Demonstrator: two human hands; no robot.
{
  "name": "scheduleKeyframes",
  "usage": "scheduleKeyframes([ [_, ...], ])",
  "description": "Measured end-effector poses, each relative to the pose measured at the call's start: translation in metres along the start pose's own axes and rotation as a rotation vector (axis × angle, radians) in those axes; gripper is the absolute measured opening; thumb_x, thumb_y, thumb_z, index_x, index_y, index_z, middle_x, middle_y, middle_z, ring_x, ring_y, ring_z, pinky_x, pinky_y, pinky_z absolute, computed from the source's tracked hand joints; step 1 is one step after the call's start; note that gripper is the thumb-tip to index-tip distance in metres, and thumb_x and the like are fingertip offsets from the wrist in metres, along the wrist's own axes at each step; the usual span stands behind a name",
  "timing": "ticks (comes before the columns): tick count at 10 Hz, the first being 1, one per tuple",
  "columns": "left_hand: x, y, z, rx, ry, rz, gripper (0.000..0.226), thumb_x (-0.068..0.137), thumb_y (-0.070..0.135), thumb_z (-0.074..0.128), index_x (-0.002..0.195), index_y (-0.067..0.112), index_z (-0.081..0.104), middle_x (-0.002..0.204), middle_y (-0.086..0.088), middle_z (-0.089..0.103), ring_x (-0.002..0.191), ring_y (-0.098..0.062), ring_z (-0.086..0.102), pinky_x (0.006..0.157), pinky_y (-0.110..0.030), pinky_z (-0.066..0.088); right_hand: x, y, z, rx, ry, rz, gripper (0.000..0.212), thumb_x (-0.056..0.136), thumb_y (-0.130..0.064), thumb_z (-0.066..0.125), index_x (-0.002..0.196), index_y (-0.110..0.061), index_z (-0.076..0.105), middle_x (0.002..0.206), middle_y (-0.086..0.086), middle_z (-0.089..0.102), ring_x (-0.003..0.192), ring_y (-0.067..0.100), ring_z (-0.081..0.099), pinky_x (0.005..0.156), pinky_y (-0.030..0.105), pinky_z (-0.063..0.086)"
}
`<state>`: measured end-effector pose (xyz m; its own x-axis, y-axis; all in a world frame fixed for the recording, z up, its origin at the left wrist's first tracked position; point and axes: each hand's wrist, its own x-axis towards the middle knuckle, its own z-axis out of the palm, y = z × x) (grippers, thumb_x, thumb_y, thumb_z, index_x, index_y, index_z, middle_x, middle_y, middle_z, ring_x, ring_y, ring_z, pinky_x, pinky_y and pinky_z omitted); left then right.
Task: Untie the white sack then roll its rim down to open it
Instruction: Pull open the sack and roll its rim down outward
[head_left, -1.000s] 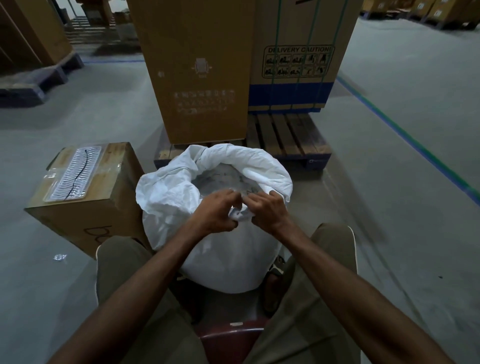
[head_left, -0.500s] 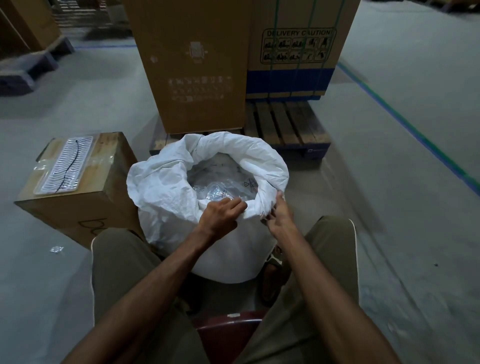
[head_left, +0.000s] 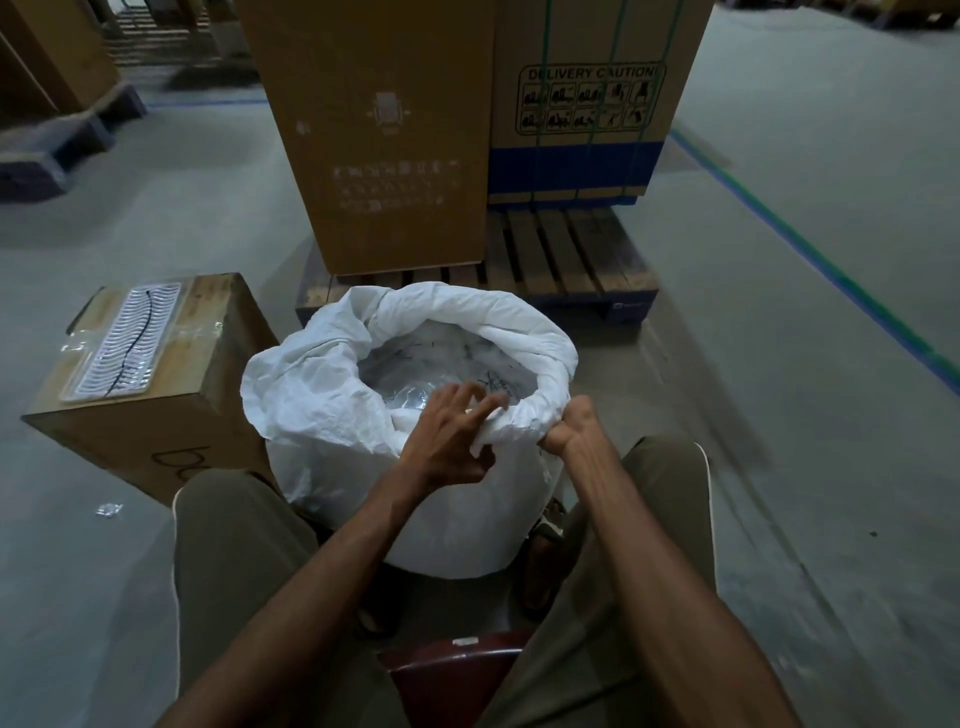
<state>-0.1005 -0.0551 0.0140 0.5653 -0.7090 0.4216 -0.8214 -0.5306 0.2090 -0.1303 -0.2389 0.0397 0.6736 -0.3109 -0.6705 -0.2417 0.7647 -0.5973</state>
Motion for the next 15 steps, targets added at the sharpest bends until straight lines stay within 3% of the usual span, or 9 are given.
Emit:
scheduleKeyframes([
  [3, 0.022, -0.031, 0.008, 0.246, 0.274, 0.467, 0.023, 0.095, -0.003, 0.055, 0.091, 0.020, 0.057, 0.083, -0.006, 0.058, 0.068, -0.023, 0.049, 0.058, -0.036, 0.038, -0.015, 0.029, 0.019, -0.178, 0.205, 0.008, 0.095, 0.072, -0.078, 0.069, 0.133, -0.006, 0.053, 0.124, 0.017, 0.065, 0.107, 0.033, 0.067, 0.079, 0.043, 0.057],
  [4, 0.020, -0.028, 0.015, 0.255, 0.301, 0.542, 0.025, 0.091, -0.004, 0.061, 0.095, 0.020, 0.065, 0.092, -0.004, 0.055, 0.073, -0.022, 0.046, 0.065, -0.035, 0.037, -0.019, 0.058, 0.022, -0.102, 0.165, 0.057, 0.056, 0.085, -0.045, 0.078, 0.119, -0.004, 0.063, 0.107, 0.012, 0.069, 0.091, 0.024, 0.068, 0.063, 0.035, 0.056],
  [6, -0.020, -0.008, -0.012, -0.067, 0.148, -0.104, 0.066, 0.060, 0.024, 0.079, 0.124, 0.027, 0.062, 0.125, 0.002, 0.058, 0.123, -0.024, 0.052, 0.105, -0.040, 0.035, -0.009, 0.057, 0.035, 0.167, 0.173, -0.007, 0.042, 0.098, -0.014, 0.067, 0.132, 0.005, 0.052, 0.121, 0.027, 0.066, 0.104, 0.038, 0.069, 0.079, 0.047, 0.061],
  [8, -0.034, 0.032, -0.028, -1.446, 0.937, -1.615, 0.038, 0.088, 0.026, 0.077, 0.119, 0.011, 0.061, 0.117, -0.011, 0.066, 0.097, -0.023, 0.067, 0.077, -0.034, 0.056, -0.021, 0.072, 0.031, 0.330, 0.006, 0.107, 0.041, 0.101, -0.023, 0.044, 0.129, 0.001, 0.059, 0.124, 0.027, 0.063, 0.115, 0.044, 0.058, 0.093, 0.056, 0.045],
  [10, -0.016, 0.001, -0.028, -1.655, 0.984, -1.838, 0.021, 0.088, 0.014, 0.076, 0.101, 0.003, 0.063, 0.090, -0.013, 0.069, 0.070, -0.024, 0.068, 0.061, -0.036, 0.060, -0.029, 0.075, 0.022, 0.331, -0.056, 0.044, 0.042, 0.101, -0.026, 0.043, 0.129, -0.001, 0.061, 0.123, 0.027, 0.066, 0.108, 0.043, 0.063, 0.102, 0.056, 0.047],
  [12, -0.012, -0.024, -0.032, -1.965, 1.010, -1.564, 0.036, 0.096, 0.017, 0.056, 0.129, 0.003, 0.063, 0.137, -0.016, 0.063, 0.112, -0.038, 0.066, 0.108, -0.062, 0.045, -0.023, 0.074, 0.029, -0.203, 0.332, -0.058, 0.090, 0.094, -0.036, 0.067, 0.160, -0.005, 0.014, 0.159, 0.025, 0.030, 0.144, 0.038, 0.039, 0.107, 0.050, 0.047],
  [13, -0.021, -0.023, -0.033, -1.982, 1.025, -1.552, 0.043, 0.099, 0.033, 0.042, 0.133, 0.015, 0.062, 0.134, -0.004, 0.059, 0.098, -0.033, 0.066, 0.110, -0.054, 0.046, -0.045, 0.088, 0.029, -0.762, 0.520, -0.633, 0.080, 0.088, -0.035, 0.075, 0.149, -0.009, 0.029, 0.156, 0.023, 0.020, 0.147, 0.038, 0.021, 0.118, 0.048, 0.025],
  [14, -0.029, -0.011, -0.039, -2.019, 0.961, -1.550, 0.052, 0.093, 0.043, 0.040, 0.096, 0.004, 0.074, 0.107, -0.024, 0.071, 0.096, -0.041, 0.067, 0.093, -0.055, 0.053, -0.054, 0.103, 0.018, -1.269, -0.117, -1.090, 0.073, 0.081, -0.057, 0.071, 0.141, -0.025, 0.047, 0.147, 0.004, 0.035, 0.139, 0.019, 0.032, 0.115, 0.035, 0.027],
  [15, -0.040, -0.005, -0.044, -2.088, 0.884, -1.479, 0.050, 0.096, 0.037, 0.035, 0.102, 0.000, 0.069, 0.114, -0.029, 0.066, 0.106, -0.044, 0.062, 0.104, -0.059, 0.045, -0.035, 0.102, 0.017, -1.453, -0.465, -0.965, 0.072, 0.074, -0.058, 0.075, 0.135, -0.025, 0.056, 0.133, -0.003, 0.058, 0.126, 0.015, 0.051, 0.108, 0.038, 0.042],
])
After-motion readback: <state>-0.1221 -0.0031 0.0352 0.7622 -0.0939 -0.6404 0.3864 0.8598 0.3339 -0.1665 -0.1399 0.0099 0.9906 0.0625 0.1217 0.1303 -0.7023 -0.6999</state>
